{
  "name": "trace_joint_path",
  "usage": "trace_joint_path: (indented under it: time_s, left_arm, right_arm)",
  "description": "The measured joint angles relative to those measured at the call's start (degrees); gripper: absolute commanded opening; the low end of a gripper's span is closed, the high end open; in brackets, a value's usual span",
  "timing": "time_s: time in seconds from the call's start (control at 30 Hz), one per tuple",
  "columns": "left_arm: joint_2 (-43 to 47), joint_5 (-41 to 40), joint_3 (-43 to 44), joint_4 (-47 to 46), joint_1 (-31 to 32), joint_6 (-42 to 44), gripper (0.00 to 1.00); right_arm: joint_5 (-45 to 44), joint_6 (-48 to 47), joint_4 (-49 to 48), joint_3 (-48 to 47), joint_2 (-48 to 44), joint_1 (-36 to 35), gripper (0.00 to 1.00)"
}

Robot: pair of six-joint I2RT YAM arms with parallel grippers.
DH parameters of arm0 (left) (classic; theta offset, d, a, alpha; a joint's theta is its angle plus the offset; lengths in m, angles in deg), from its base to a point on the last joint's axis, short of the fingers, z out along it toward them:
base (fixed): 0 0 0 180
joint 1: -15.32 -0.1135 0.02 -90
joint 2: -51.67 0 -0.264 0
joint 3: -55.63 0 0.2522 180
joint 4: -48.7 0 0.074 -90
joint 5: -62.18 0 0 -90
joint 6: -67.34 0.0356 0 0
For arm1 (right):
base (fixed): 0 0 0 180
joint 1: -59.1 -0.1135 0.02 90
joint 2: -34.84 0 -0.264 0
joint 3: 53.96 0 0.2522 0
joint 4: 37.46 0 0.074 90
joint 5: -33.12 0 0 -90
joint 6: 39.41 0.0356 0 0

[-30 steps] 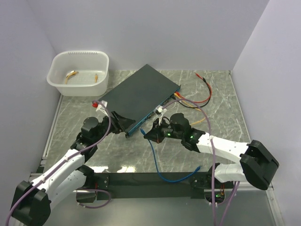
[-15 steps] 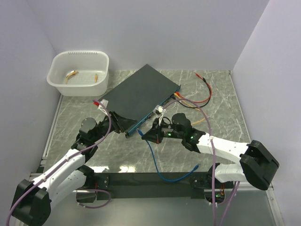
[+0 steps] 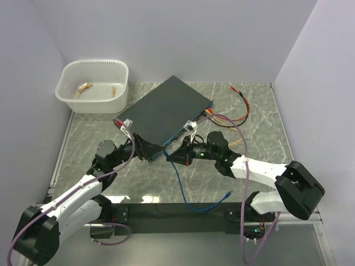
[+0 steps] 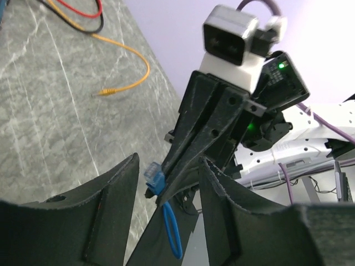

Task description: Insert the plug into the switch port

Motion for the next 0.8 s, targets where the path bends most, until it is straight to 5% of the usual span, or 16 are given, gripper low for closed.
trace_joint_path:
  time_s: [0.23, 0.43, 0.47, 0.53, 0.57, 0.63, 0.67, 0.8]
  left_arm:
    - [-2.75, -0.72, 0.0, 0.35, 1.73, 0.28, 0.44]
    - [-2.67, -2.21, 0.13, 0.5, 2.4, 0.37, 0.01]
    - [-2.51, -2.54, 0.17, 0.98, 2.51, 0.48, 0.0]
    - [-2.36, -2.95, 0.9, 2.64, 2.58, 0.76, 0.01]
    - [-2.38, -3.52, 1.73, 4.44, 2.64, 1.01, 0.0]
    - [-2.78, -5.33, 3.96, 8.55, 2.69, 1.55, 0.0]
    - [-3.37, -6.36, 5.86, 11.82, 2.69, 1.75, 0.01]
    - [-7.69, -10.05, 13.0, 21.16, 2.67, 1.57, 0.0]
  right_arm:
    - [1.42, 1.51, -2.71, 0.28, 0.17, 0.0, 0.0]
    - [1.79, 1.97, -3.5, 0.5, 0.85, 0.02, 0.0]
    - [1.84, 2.01, -3.54, 0.52, 1.05, 0.07, 0.03]
    - [1.38, 1.92, -3.39, 0.52, 1.11, 0.09, 0.29]
    - [0.9, 1.44, -2.91, 0.48, 0.96, 0.09, 0.57]
    - [-1.33, -0.68, 0.57, 0.24, -0.24, 0.07, 0.84]
    - [-3.45, -2.25, 3.85, -0.26, -1.44, -0.09, 0.91]
    - [-14.36, -11.04, 16.59, -5.11, -6.88, -1.75, 0.91]
